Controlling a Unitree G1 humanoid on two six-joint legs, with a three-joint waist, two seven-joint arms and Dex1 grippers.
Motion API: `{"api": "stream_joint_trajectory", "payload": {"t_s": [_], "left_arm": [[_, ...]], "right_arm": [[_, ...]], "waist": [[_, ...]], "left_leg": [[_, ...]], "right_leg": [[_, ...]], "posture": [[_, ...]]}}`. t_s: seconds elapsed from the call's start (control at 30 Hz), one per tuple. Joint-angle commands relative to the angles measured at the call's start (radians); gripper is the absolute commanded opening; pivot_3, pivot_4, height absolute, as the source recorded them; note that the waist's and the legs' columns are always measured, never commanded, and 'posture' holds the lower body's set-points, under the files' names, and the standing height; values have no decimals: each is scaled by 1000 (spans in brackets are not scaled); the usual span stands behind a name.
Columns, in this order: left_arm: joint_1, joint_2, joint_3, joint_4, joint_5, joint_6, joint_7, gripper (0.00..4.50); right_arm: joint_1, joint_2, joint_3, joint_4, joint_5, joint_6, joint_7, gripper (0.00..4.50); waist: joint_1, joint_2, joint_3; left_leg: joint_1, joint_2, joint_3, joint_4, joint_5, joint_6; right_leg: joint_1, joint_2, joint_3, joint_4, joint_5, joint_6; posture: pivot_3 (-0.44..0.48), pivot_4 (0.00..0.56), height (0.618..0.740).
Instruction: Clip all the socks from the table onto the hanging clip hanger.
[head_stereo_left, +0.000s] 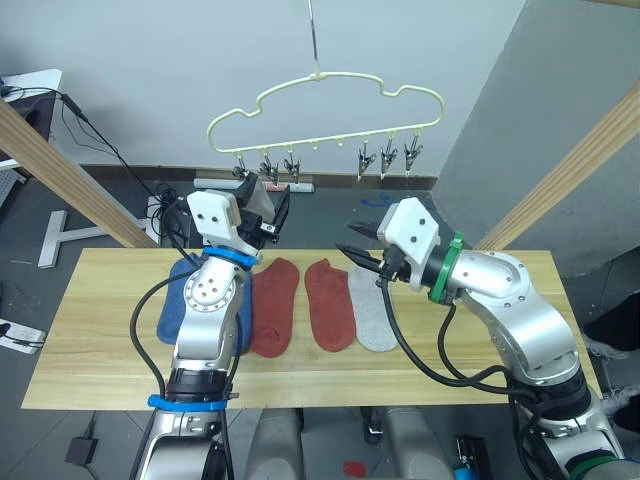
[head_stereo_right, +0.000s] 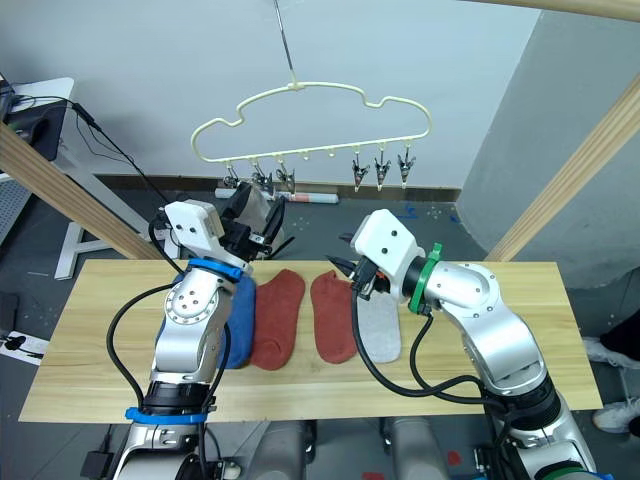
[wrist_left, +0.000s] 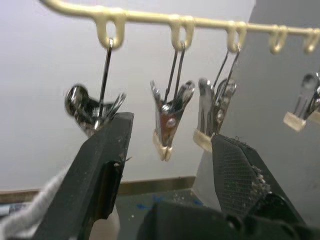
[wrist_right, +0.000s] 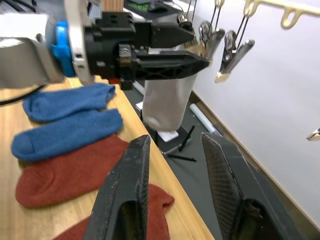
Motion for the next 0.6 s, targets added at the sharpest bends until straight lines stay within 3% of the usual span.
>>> {"api": "stream_joint_trajectory", "payload": {"t_s": [0.03, 0.6], "left_arm": [[-34, -9, 13, -13, 11, -21, 36, 2883], [-66, -20, 20, -16, 20, 31, 101, 2883]], "right_arm": [[-14, -9, -34, -39, 36, -20, 4, 1661], [-12, -27, -52, -12, 50, -42, -17, 1661]], "waist": [[0, 0, 0], [0, 0, 0]], "left_leg": [[0, 0, 0, 0, 0, 0], [0, 0, 0, 0, 0, 0]], "right_leg": [[0, 0, 0, 0, 0, 0], [0, 0, 0, 0, 0, 0]], "posture": [[-20, 335, 703], [-20, 338, 703]]}}
